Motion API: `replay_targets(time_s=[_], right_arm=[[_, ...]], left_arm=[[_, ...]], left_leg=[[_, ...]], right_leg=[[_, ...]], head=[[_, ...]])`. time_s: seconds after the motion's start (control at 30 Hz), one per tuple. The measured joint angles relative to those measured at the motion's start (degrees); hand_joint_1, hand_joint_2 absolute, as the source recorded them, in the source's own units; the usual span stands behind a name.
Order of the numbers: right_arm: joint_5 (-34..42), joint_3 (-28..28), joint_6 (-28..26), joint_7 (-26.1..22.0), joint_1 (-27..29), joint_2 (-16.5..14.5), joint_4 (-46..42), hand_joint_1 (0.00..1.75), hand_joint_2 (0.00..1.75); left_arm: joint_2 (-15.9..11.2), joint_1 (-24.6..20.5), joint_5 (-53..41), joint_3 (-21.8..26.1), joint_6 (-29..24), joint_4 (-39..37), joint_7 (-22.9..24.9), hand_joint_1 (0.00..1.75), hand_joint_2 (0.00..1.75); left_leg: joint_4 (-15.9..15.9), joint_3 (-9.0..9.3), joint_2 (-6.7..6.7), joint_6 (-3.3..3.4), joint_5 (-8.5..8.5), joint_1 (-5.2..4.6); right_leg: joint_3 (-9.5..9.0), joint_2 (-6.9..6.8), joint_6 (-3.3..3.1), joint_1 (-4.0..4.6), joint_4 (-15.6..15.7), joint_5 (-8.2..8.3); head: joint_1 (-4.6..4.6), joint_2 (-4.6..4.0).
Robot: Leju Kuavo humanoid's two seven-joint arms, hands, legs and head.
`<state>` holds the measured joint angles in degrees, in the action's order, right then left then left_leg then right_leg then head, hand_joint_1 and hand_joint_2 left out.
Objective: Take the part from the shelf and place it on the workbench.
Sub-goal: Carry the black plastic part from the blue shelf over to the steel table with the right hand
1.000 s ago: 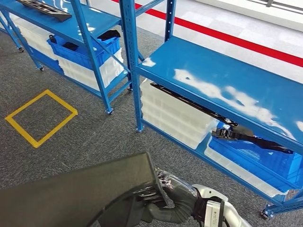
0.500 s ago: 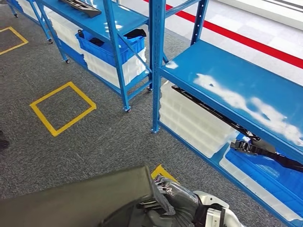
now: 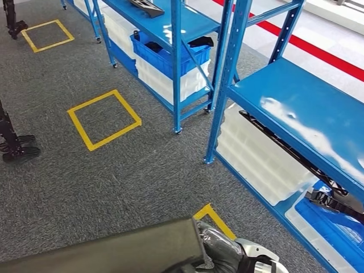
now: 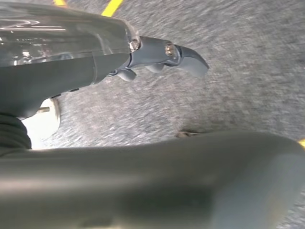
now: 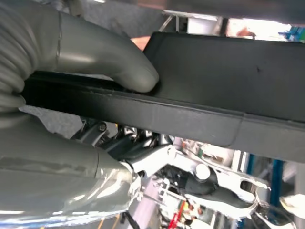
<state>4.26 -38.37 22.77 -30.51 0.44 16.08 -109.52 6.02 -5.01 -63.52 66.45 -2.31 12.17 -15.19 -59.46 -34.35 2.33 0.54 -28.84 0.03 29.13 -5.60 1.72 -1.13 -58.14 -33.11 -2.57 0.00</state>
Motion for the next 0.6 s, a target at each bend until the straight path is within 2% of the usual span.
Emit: replay_targets(time_s=[0.07,0.1,0.13,0.17,0.2,0.23,0.27,0.3,0.33,0.37,0.4,0.43,0.5,0.53,0.6], right_arm=[[0.0,0.0,-0.1,0.0,0.3,0.4,-0.3,1.75,1.75],[0.0,0.0,-0.1,0.0,0.4,0.6,-0.4,1.75,1.75],[0.0,0.0,-0.1,0.0,0.5,0.8,-0.4,1.75,1.75],[0.0,0.0,-0.1,0.0,0.6,1.0,-0.5,1.75,1.75],[0.0,0.0,0.0,0.0,0.6,1.1,-0.4,1.75,1.75],[0.1,0.0,0.1,0.1,0.6,1.2,-0.4,1.75,1.75],[0.1,0.0,0.2,0.1,0.5,1.2,-0.4,1.75,1.75],[0.1,0.0,0.3,0.1,0.4,1.2,-0.4,1.75,1.75],[0.2,0.0,0.5,0.1,0.1,1.2,-0.4,1.75,1.75],[0.3,0.0,0.7,0.1,-0.2,1.2,-0.4,1.75,1.75],[0.4,0.0,0.9,0.1,-0.6,1.2,-0.3,1.75,1.75],[0.7,0.0,1.1,0.2,-1.0,1.1,-0.2,1.75,1.75],[1.2,-0.1,1.5,0.4,-1.8,1.1,0.0,1.75,1.75],[1.5,-0.1,1.7,0.5,-2.3,1.1,0.1,1.75,1.75],[1.8,-0.1,1.8,0.6,-2.8,1.0,0.3,1.75,1.75]], left_arm=[[0.2,0.3,-0.1,0.0,-0.1,0.0,0.0,0.00,1.75],[0.3,0.2,-0.1,0.0,-0.1,0.0,-0.1,0.00,1.75],[0.4,0.1,-0.1,0.0,-0.1,0.0,-0.2,0.00,1.75],[0.4,0.0,-0.1,0.0,-0.1,0.0,-0.3,0.00,1.75],[0.5,0.0,-0.1,0.0,0.0,0.0,-0.5,0.00,1.75],[0.5,0.0,-0.1,0.0,0.0,0.0,-0.6,0.00,1.75],[0.5,0.0,0.0,0.0,0.0,0.0,-0.7,0.00,1.75],[0.5,0.0,0.1,0.0,-0.1,0.0,-0.9,0.00,1.75],[0.5,0.0,0.2,0.0,-0.1,0.0,-1.1,0.00,1.75],[0.5,-0.1,0.5,0.0,-0.2,0.0,-1.3,0.00,1.75],[0.5,-0.2,0.7,0.0,-0.3,0.0,-1.4,0.00,1.75],[0.5,-0.3,1.0,0.0,-0.4,0.0,-1.5,0.00,1.75],[0.3,-0.2,1.4,0.1,-0.6,0.0,-1.6,0.00,1.75],[0.2,-0.1,1.6,0.1,-0.5,0.0,-1.7,0.00,1.75],[0.1,-0.2,1.7,0.2,-0.3,0.0,-1.8,0.00,1.75]], left_leg=[[0.4,0.25,-0.79,0.87,0.18,0.16],[0.6,0.38,-1.21,1.24,0.27,0.27],[0.7,0.41,-1.67,1.47,0.25,0.21],[0.6,0.42,-2.19,1.66,0.21,0.11],[0.6,0.46,-2.77,1.75,0.17,0.00],[0.6,0.52,-3.37,1.81,0.13,-0.12],[0.6,0.64,-4.03,1.84,0.09,-0.19],[0.5,0.81,-4.72,1.82,0.04,-0.23],[0.5,0.94,-5.39,1.75,-0.04,-0.21],[0.4,0.96,-6.07,1.60,-0.15,-0.28],[0.2,0.87,-6.69,1.39,-0.21,-0.27],[0.2,0.71,-7.22,1.12,-0.23,-0.21],[0.2,0.50,-8.24,0.49,-0.15,-0.03],[0.1,0.45,-8.13,0.19,-0.32,-0.02],[-2.7,-0.83,-6.30,-0.39,-2.15,-0.07]], right_leg=[[0.24,1.62,0.43,-0.18,-1.3,-1.30],[1.27,2.99,0.48,-0.21,-3.6,-2.78],[3.00,4.28,0.40,-0.17,-7.1,-4.58],[5.16,4.96,0.33,-0.11,-11.2,-6.28],[7.09,5.22,0.28,-0.04,-14.6,-7.21],[8.29,5.34,0.22,0.02,-16.3,-7.04],[8.39,5.44,0.13,0.05,-15.6,-5.66],[7.42,5.73,0.01,0.07,-12.7,-3.34],[5.91,6.61,-0.17,0.07,-8.7,-0.88],[4.45,7.70,-0.32,0.02,-4.9,0.93],[3.45,8.63,-0.45,0.01,-2.4,1.98],[3.01,9.26,-0.59,0.06,-1.2,2.22],[2.82,8.63,-1.01,0.17,-0.9,2.17],[2.66,8.00,-1.34,0.10,-0.7,2.24],[2.30,6.56,-1.97,-0.14,-0.4,2.30]], head=[[0.00,0.01],[0.03,0.01],[0.04,0.01],[0.05,0.01],[0.05,0.00],[0.05,0.00],[0.06,0.00],[0.06,0.00],[0.06,0.00],[0.05,0.00],[0.05,0.00],[0.04,0.00],[0.03,0.00],[0.01,0.00],[0.00,0.00]])
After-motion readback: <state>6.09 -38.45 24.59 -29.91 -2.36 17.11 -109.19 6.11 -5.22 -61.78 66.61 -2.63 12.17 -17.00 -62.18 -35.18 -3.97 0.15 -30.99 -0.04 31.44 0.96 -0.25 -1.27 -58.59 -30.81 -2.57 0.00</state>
